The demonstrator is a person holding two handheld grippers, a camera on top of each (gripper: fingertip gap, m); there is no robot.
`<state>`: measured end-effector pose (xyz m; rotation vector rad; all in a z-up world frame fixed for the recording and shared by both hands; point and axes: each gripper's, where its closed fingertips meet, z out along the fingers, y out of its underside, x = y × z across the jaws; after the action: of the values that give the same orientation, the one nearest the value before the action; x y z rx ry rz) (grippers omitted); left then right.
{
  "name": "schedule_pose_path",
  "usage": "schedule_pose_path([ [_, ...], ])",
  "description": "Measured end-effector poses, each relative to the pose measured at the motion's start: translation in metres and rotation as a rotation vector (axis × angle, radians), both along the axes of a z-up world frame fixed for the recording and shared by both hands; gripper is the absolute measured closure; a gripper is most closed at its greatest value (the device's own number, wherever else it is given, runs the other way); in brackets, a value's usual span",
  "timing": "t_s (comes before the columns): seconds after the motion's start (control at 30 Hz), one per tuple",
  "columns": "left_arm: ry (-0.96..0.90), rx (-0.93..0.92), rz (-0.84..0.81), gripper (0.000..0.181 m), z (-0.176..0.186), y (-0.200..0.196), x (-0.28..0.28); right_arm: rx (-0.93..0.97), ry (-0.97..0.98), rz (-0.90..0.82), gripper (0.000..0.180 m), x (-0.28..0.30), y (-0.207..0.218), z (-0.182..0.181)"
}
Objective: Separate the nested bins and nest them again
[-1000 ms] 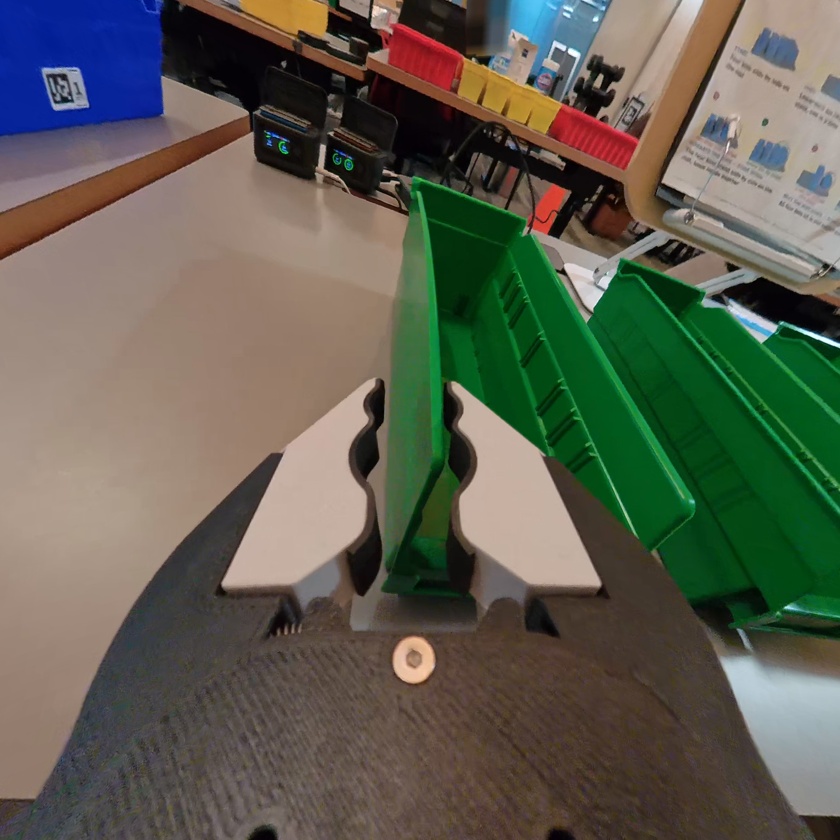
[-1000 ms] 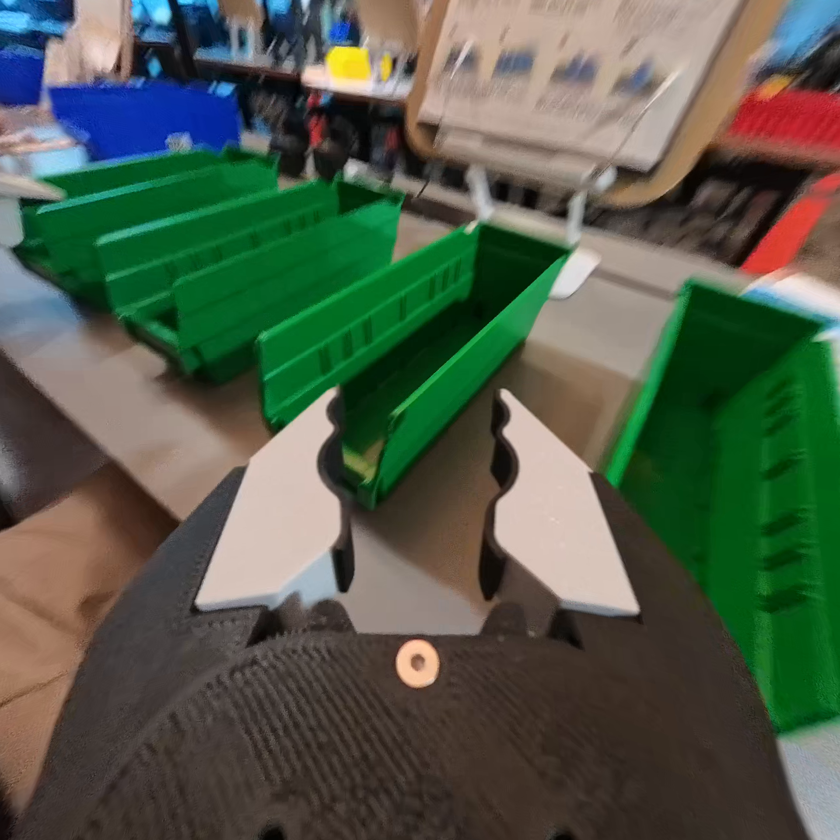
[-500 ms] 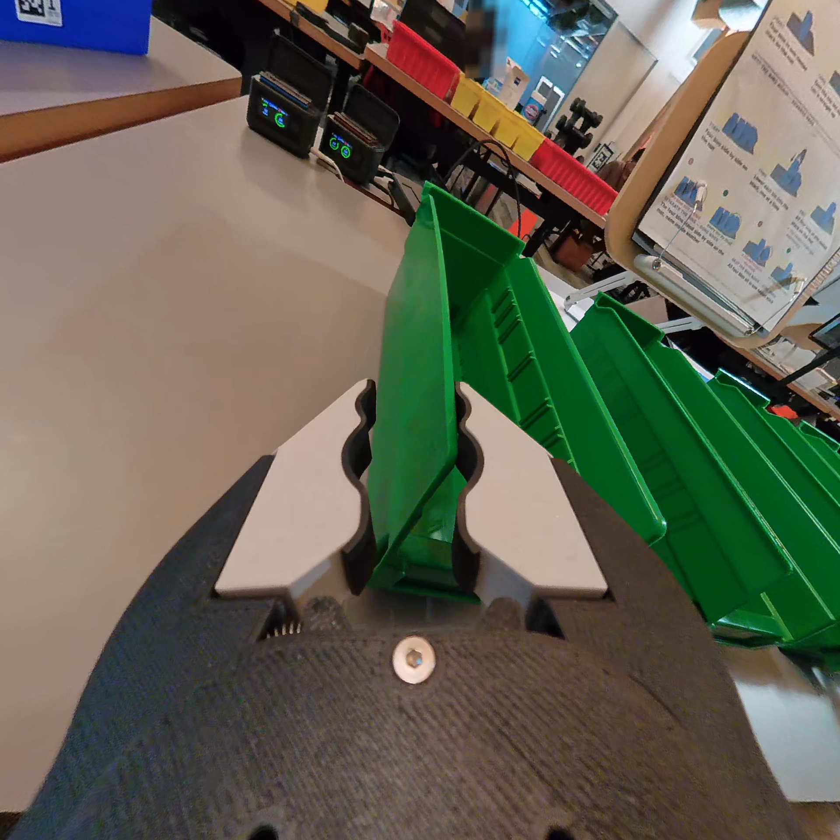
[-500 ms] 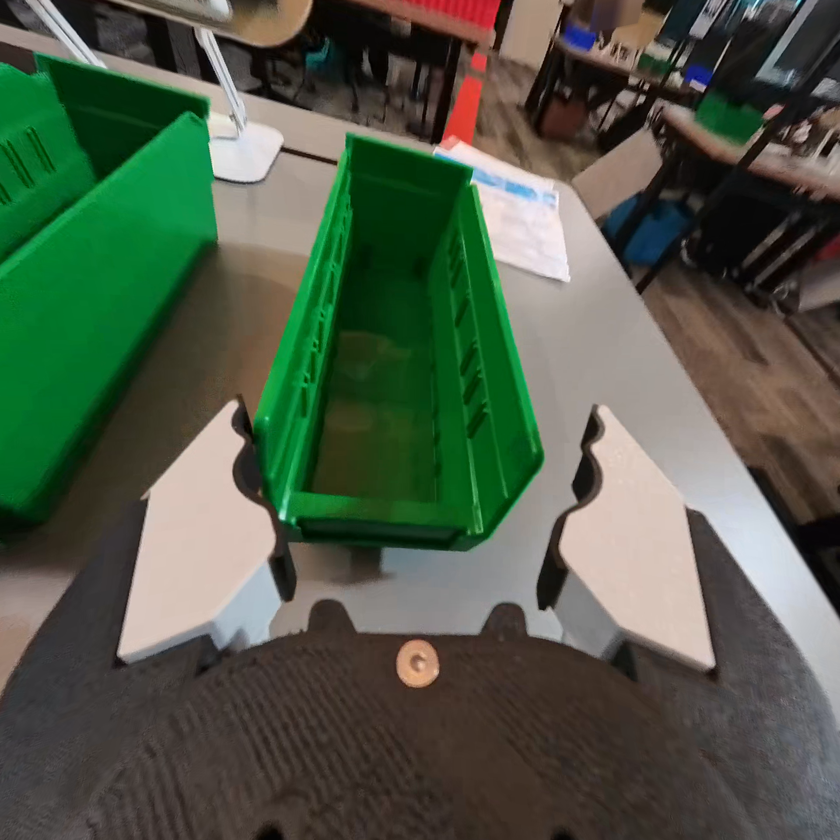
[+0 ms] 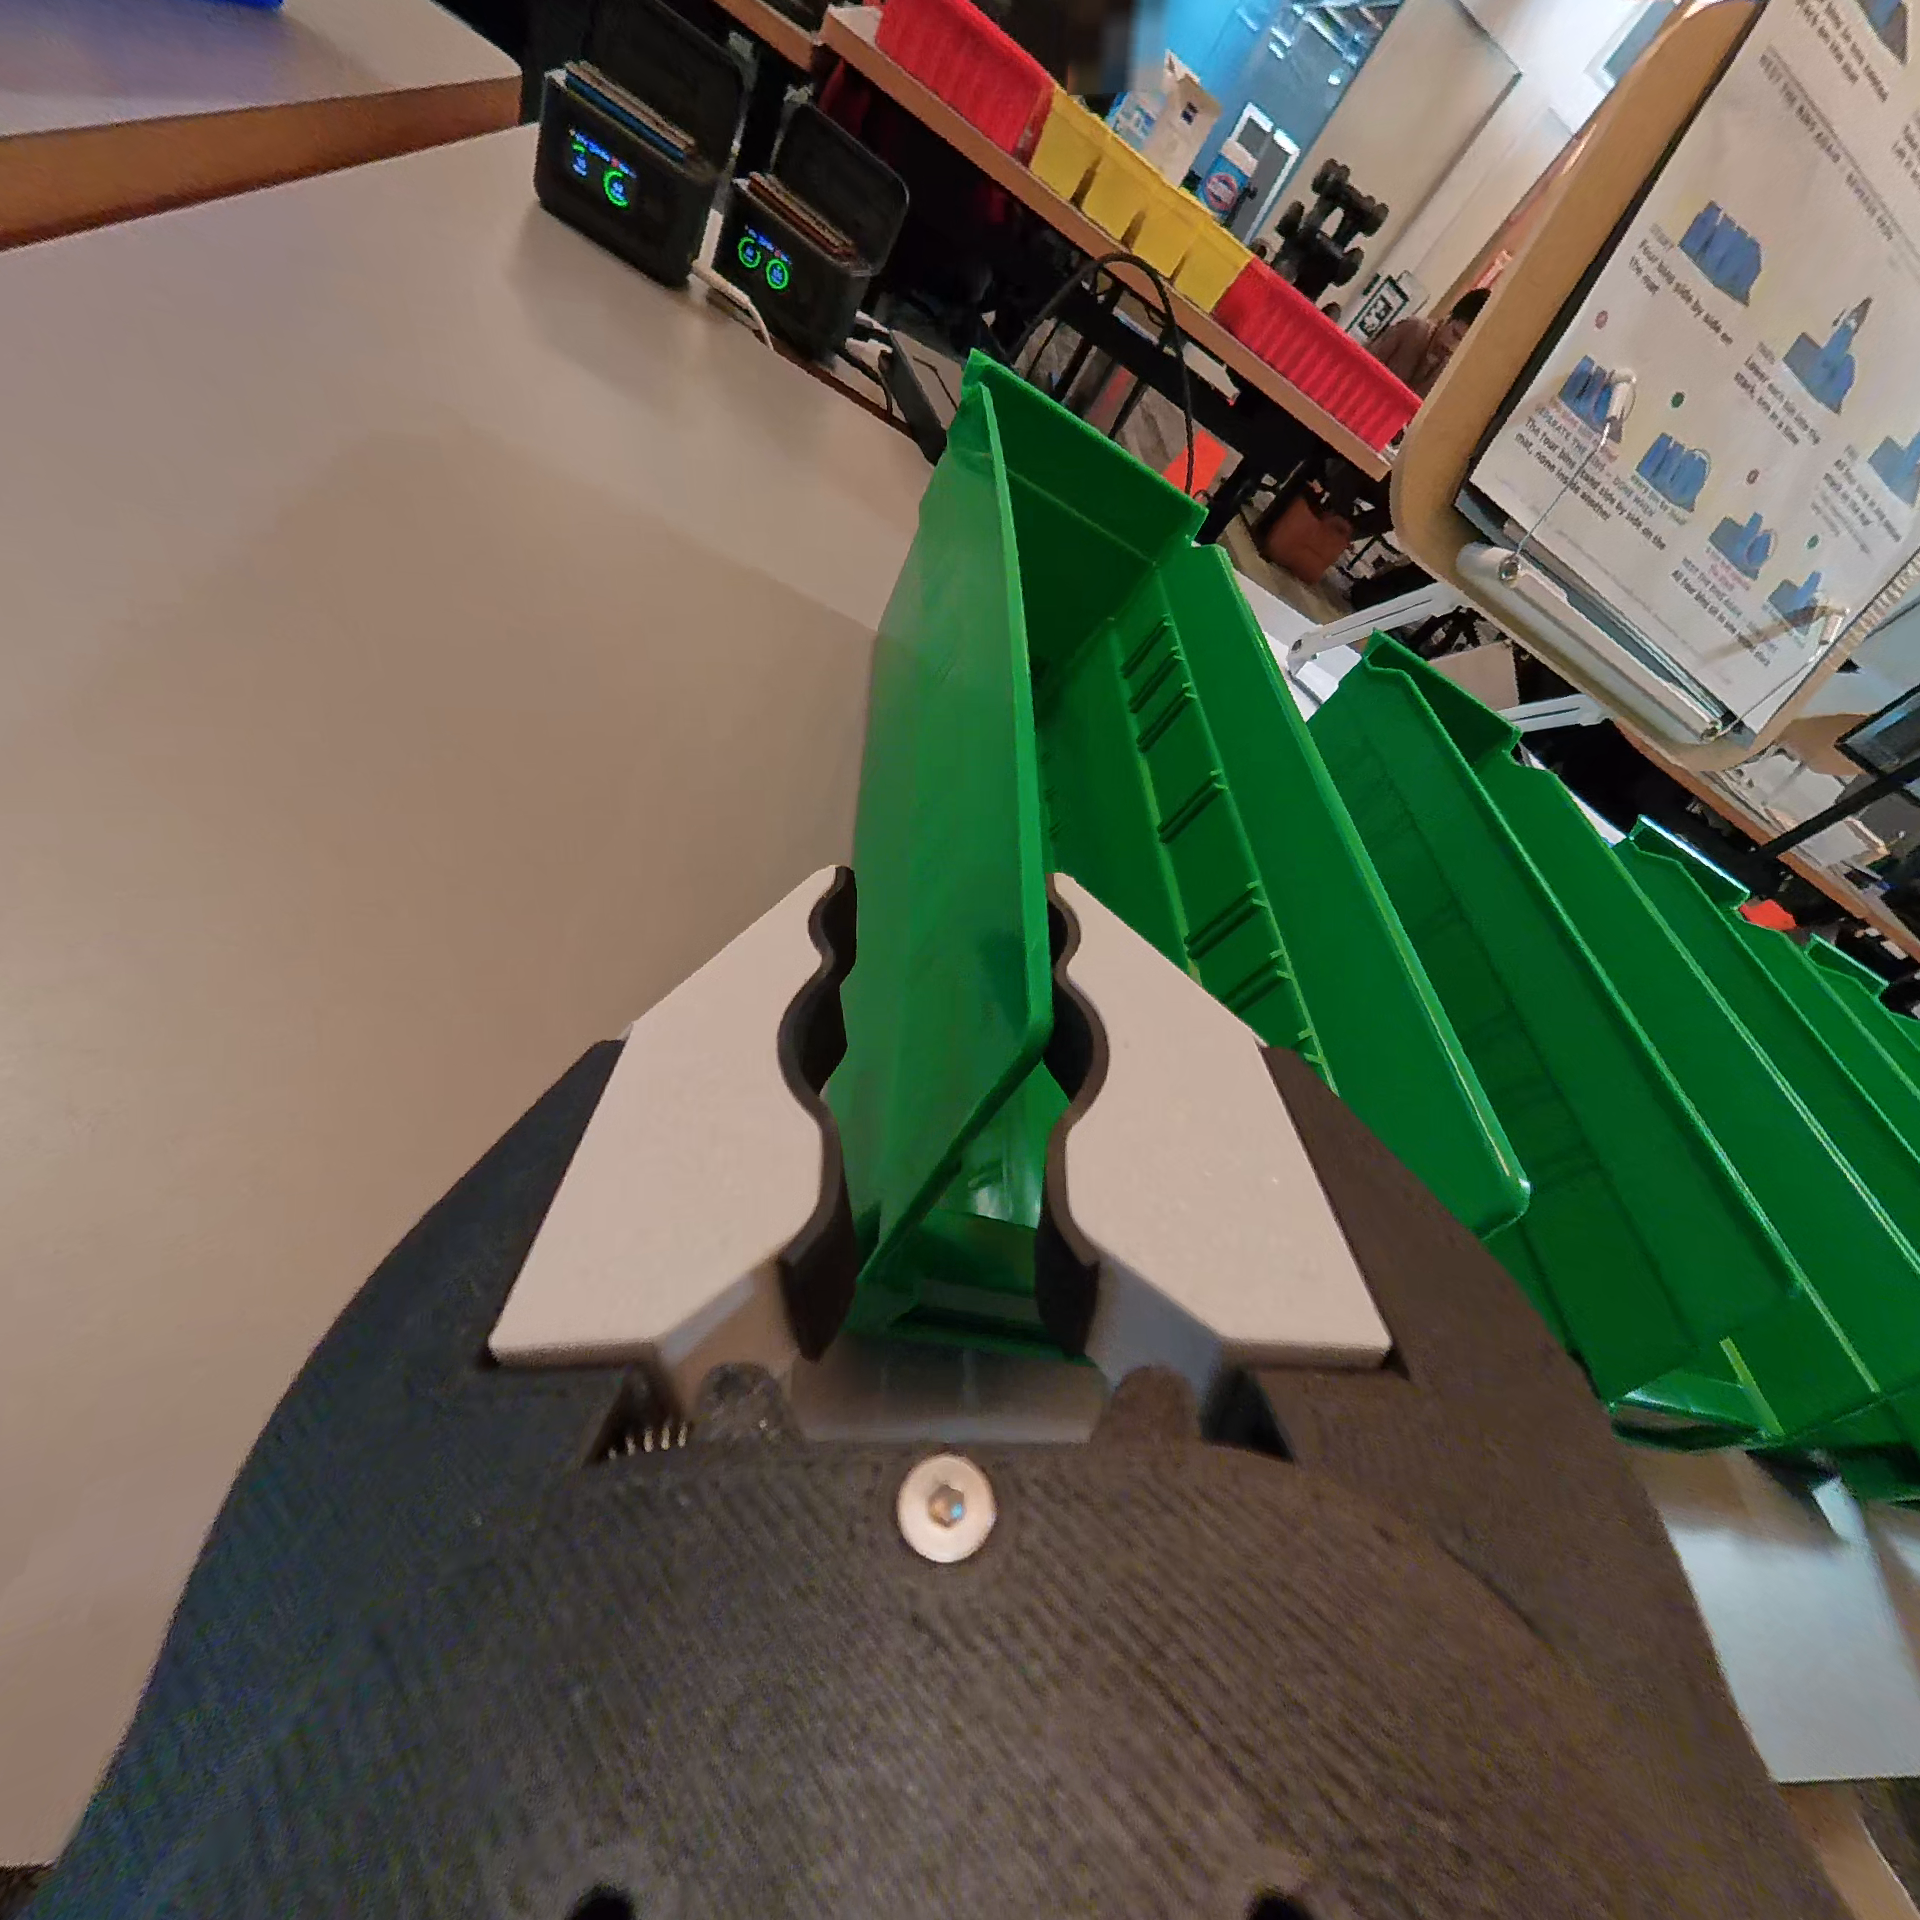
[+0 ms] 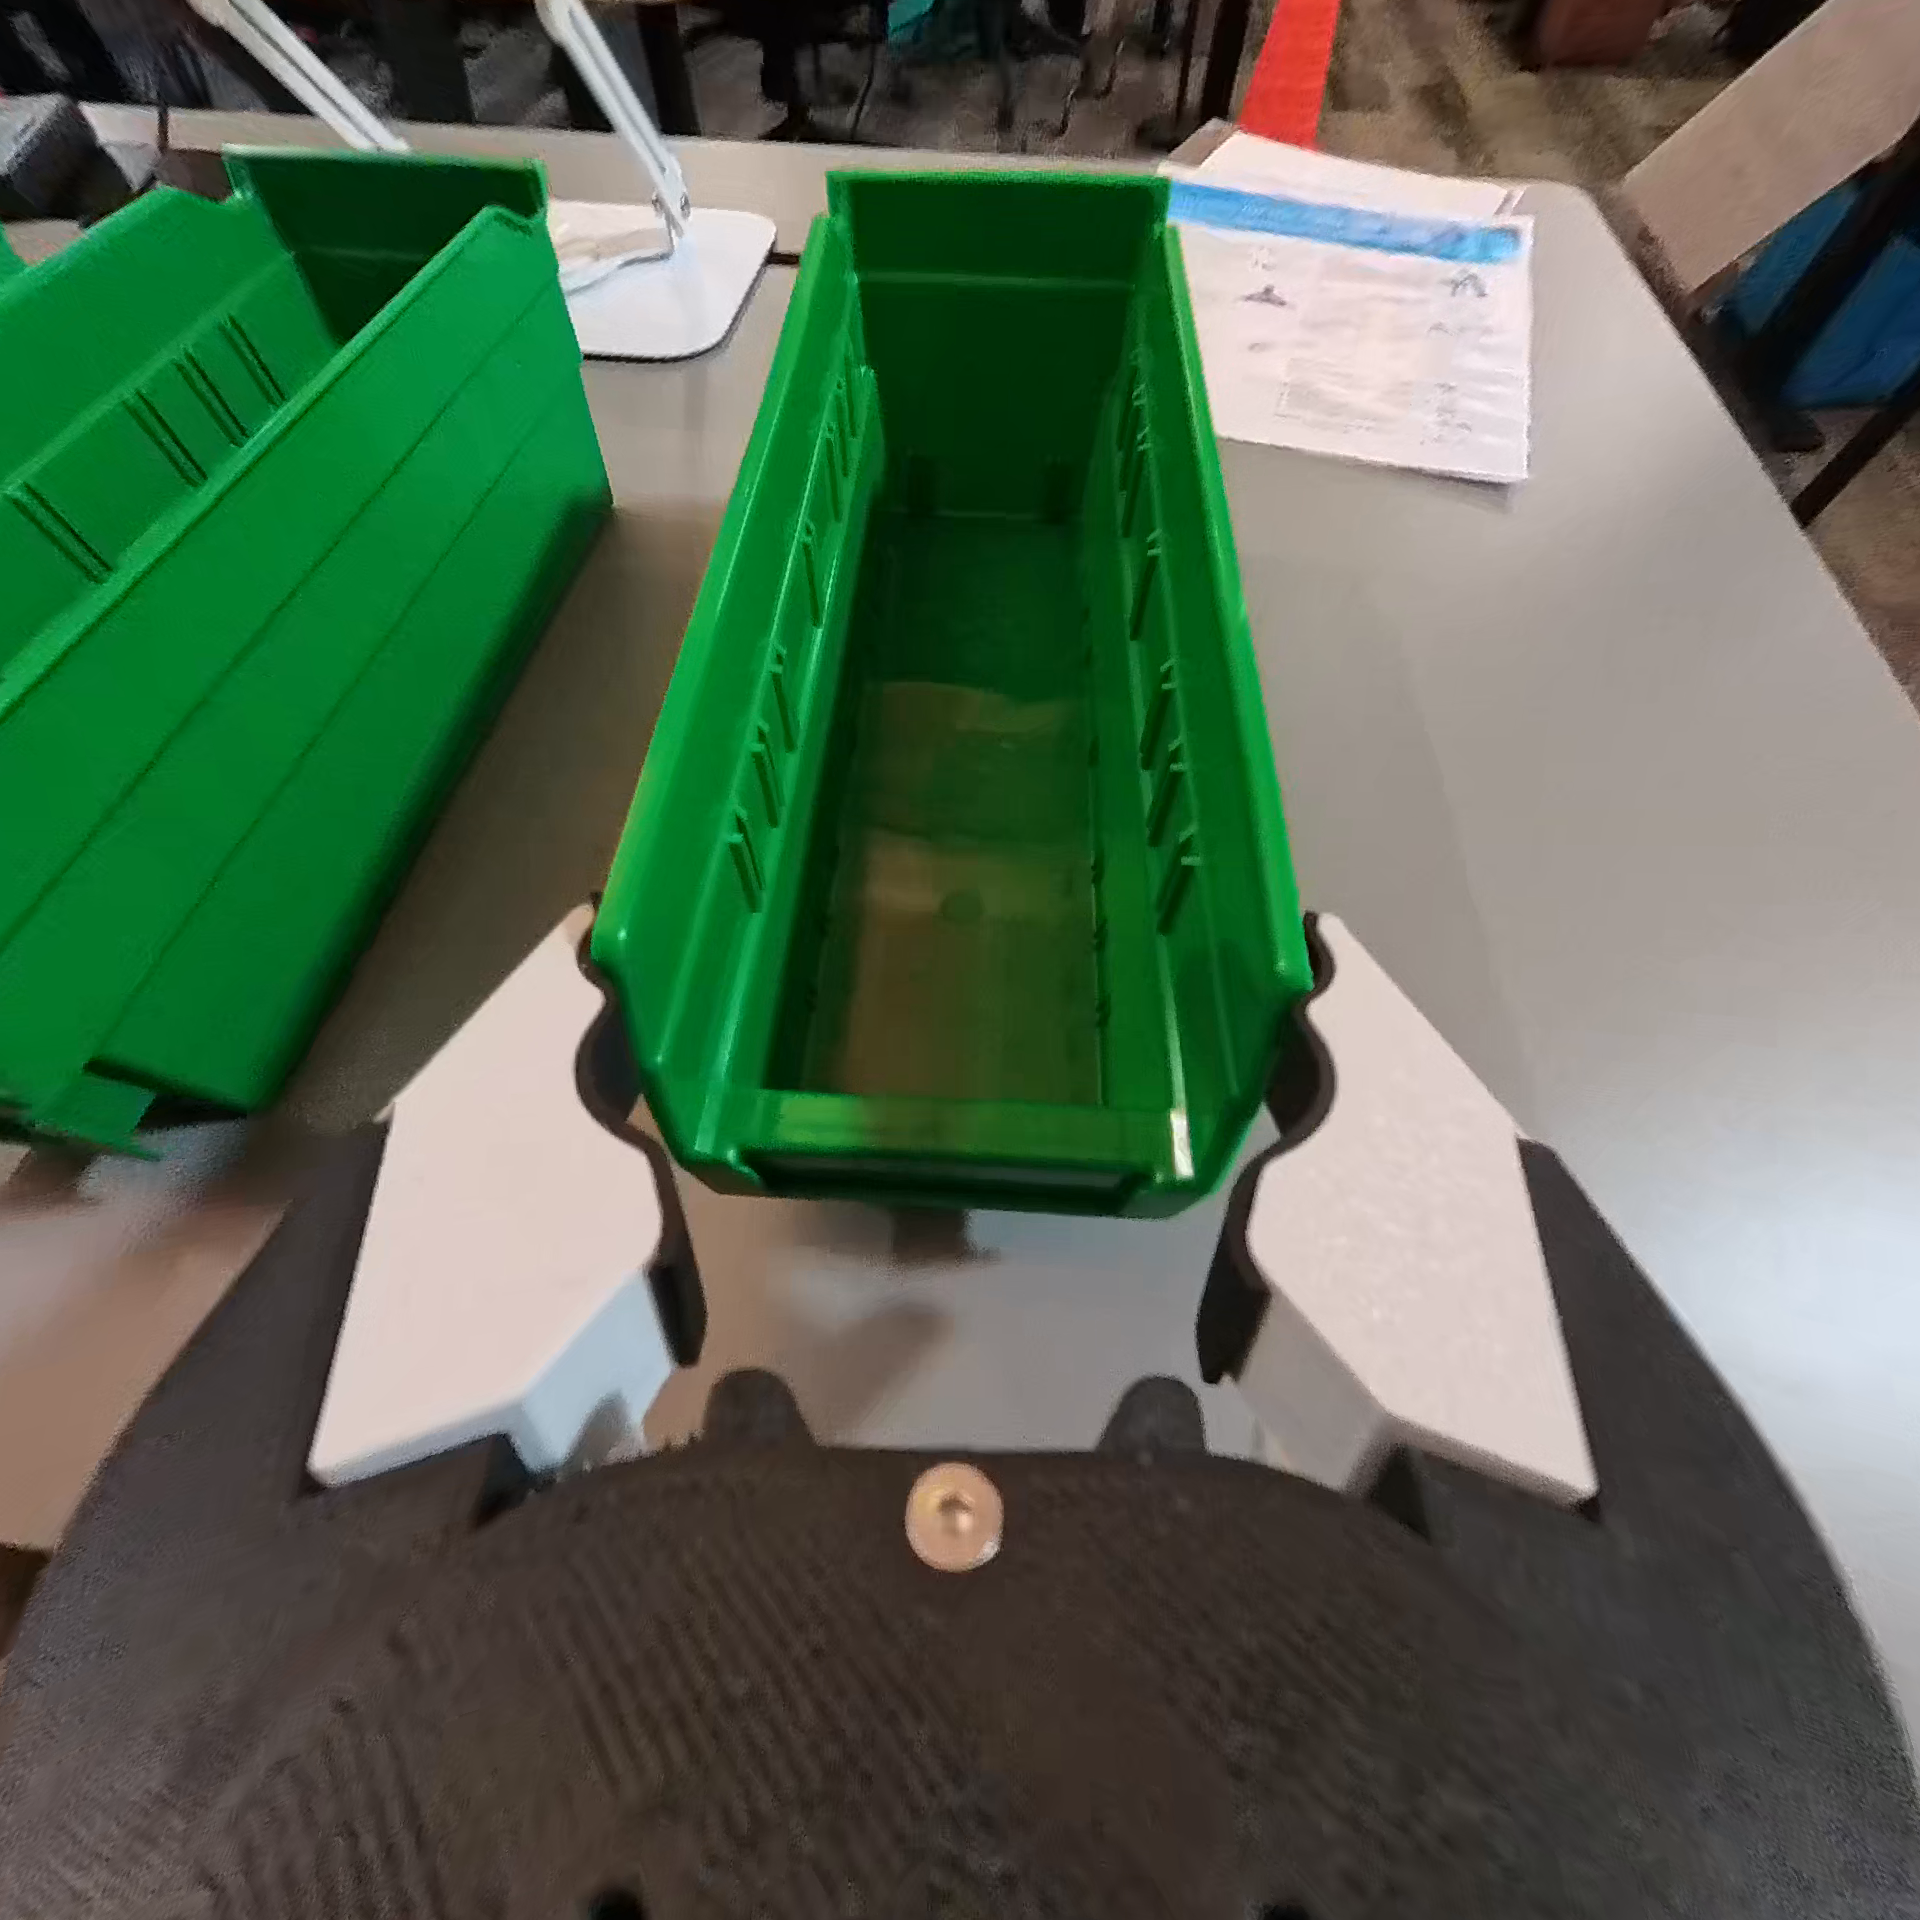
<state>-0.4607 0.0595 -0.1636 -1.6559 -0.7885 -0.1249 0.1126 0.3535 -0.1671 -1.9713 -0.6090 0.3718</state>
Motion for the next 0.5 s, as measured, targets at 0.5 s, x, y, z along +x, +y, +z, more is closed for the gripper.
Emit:
schedule_pose_path([
  [0.5,0.062,0.043,0.063,0.145,0.019,-0.013,0.002,0.085,0.006,0.041,0.042,0.035,0.005,0.071],
])
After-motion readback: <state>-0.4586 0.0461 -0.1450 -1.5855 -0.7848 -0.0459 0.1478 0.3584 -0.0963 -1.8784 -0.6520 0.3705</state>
